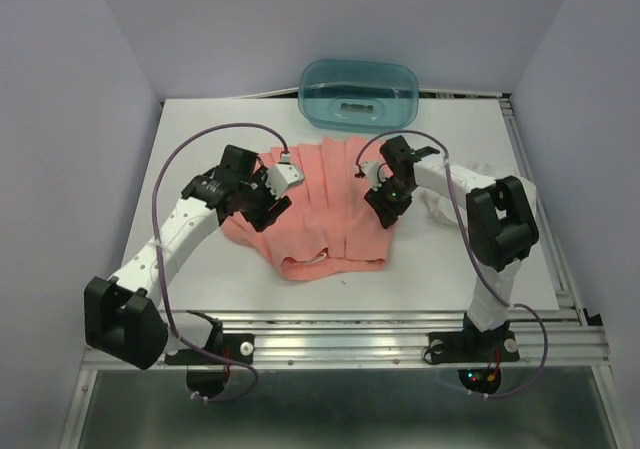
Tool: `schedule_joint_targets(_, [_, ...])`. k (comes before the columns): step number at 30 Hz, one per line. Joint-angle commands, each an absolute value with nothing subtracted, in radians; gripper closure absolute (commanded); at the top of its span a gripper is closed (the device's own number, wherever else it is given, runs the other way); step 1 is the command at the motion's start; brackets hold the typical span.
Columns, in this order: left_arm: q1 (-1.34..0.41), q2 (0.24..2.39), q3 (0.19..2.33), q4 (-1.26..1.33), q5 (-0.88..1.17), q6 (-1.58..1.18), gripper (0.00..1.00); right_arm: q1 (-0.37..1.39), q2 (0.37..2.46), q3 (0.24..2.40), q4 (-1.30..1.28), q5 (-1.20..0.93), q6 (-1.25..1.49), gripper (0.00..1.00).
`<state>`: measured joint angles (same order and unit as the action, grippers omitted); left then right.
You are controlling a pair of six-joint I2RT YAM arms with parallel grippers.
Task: Fold and stack the skirts
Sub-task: Flatten the skirt out
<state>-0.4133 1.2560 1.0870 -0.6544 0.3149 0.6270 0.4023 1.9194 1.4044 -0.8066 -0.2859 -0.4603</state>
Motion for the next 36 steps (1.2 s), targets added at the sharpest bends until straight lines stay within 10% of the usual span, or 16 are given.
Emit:
schedule_joint_targets(1, [-0.368, 1.392, 0.988, -0.549, 0.117, 0.568, 0.33, 0.413, 1.882, 1.315, -0.861, -0.200, -0.531, 0.53])
schedule_joint_targets(10, [-0.181, 1.762, 1.130, -0.485, 0.084, 0.482, 0.43, 0.541, 1.764, 1.161, -0.920, -0.302, -0.549, 0.57])
schedule_joint_targets(18, [-0.150, 2.160, 1.721, -0.587, 0.023, 0.491, 0.42, 0.690, 1.770, 1.317, -0.962, -0.594, -0.428, 0.60])
schedule_joint_targets(29, [-0.031, 1.512, 1.298, -0.603, 0.429, 0.872, 0.27, 0.640, 1.545, 1.194, -0.700, -0.340, -0.440, 0.38])
schedule_joint_targets(36, [0.178, 1.555, 1.376, -0.801, 0.630, 0.963, 0.22, 0.814, 1.571, 1.174, -0.465, -0.198, -0.578, 0.27])
